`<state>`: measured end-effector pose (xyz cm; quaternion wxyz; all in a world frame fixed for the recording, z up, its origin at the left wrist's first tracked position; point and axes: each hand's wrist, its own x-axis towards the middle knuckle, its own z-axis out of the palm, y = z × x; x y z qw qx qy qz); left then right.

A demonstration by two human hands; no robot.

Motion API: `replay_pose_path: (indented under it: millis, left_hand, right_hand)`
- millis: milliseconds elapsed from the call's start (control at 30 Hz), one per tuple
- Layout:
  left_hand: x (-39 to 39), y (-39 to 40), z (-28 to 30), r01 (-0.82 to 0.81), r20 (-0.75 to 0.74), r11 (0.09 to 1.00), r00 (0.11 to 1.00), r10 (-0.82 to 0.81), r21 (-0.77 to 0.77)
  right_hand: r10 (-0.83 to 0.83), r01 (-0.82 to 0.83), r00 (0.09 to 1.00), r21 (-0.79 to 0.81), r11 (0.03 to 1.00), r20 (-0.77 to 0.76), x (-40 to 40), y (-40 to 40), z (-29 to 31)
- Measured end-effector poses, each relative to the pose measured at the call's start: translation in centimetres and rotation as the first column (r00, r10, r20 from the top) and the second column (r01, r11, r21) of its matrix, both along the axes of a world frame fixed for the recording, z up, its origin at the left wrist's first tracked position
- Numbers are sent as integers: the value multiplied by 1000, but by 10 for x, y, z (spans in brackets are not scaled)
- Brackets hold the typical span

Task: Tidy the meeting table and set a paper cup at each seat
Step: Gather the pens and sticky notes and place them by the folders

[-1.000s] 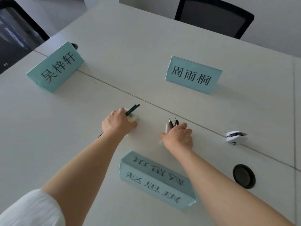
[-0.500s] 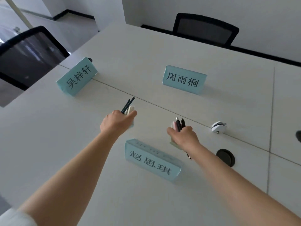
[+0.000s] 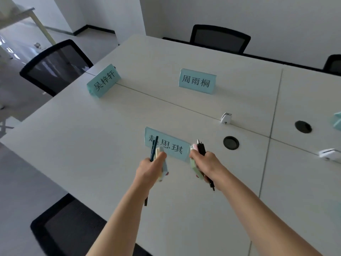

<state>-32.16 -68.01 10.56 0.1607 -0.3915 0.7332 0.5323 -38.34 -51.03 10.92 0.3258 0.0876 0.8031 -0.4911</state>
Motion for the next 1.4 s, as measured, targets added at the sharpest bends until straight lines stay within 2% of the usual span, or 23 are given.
replay_pose_path:
  millis: [133,333,533,767,1067,1400]
  left_hand:
    - [64,24,-4,-20,-11,1000,1000,20,-13]
    - [161,47,-9,21,-33,997,999,-19,70]
    - [243,63,1,129,-37,987,991,-126,94]
    - [281,115,29,302,-61,949,953,-297,92]
    - [329,250,24,498,-60,863,867,-495,84]
    - [425,503,10,592,-7,797,803,-595,122]
  right_hand:
    - [-45,45,999,5,999,6,71,19,-4]
    - [-123,122,992,28,992,15,178,45,-16]
    - [-259,259,966,40,965,0,287,74,-8]
    - [-403,404,913,9,915,-55,362,131,13]
    - [-623,620,778,-60,782,-77,454,263,35]
    - [-722,724,684,-15,689,-105,569,504,28]
